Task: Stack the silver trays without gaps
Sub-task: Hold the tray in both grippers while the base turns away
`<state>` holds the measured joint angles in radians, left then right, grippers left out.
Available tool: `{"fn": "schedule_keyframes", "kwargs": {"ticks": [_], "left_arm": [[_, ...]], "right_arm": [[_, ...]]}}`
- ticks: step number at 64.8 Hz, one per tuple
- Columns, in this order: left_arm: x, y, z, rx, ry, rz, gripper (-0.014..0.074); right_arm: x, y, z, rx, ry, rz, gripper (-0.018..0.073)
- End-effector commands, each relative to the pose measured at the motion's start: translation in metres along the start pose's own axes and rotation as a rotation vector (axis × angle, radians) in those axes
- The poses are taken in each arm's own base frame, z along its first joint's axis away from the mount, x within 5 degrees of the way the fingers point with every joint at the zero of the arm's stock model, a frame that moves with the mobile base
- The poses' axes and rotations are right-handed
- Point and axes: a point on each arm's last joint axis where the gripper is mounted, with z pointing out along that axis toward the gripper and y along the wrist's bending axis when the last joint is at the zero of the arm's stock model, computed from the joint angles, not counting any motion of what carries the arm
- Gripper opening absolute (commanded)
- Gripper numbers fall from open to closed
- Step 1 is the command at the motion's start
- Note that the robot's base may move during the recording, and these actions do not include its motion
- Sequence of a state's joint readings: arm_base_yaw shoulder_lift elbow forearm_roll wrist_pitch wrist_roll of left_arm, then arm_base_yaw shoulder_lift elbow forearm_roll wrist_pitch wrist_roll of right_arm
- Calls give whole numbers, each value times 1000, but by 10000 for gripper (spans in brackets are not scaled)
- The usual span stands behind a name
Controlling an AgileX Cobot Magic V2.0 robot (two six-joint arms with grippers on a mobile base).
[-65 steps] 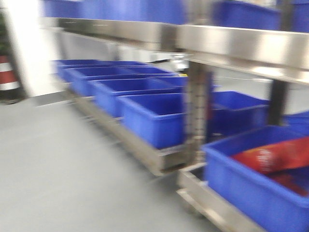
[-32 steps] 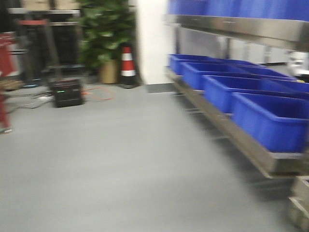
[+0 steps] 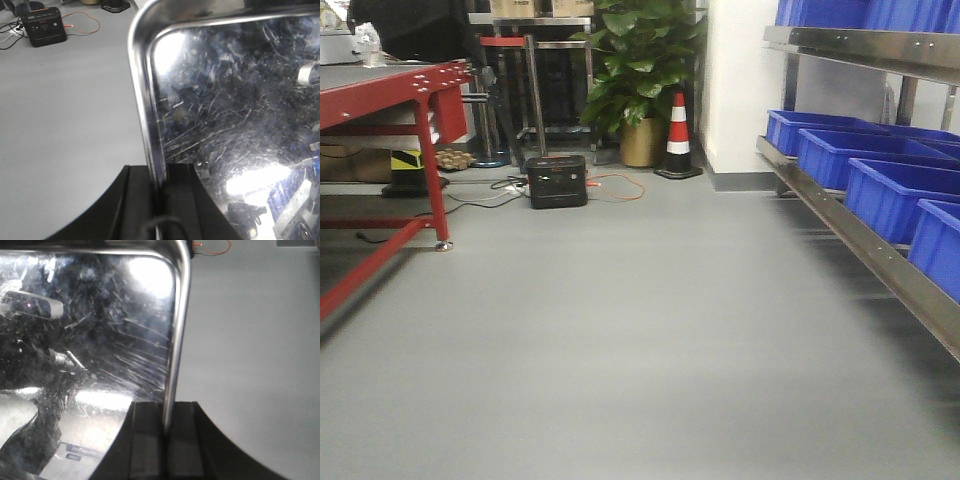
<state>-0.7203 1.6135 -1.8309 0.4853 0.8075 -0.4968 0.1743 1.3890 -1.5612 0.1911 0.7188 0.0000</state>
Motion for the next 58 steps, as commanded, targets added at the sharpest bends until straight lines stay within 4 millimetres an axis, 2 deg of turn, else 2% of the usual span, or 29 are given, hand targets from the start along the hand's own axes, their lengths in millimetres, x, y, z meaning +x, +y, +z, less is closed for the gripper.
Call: {"fn": "schedule_keyframes", "kwargs": {"ticks": [1, 58], "left_arm": [[-7, -3, -6, 27, -52, 11, -8], [-7, -3, -6, 27, -52, 11, -8]], "right_arm": [[-9, 2, -9, -6, -68, -16, -70], [-9, 2, -9, -6, -68, -16, -70]]}}
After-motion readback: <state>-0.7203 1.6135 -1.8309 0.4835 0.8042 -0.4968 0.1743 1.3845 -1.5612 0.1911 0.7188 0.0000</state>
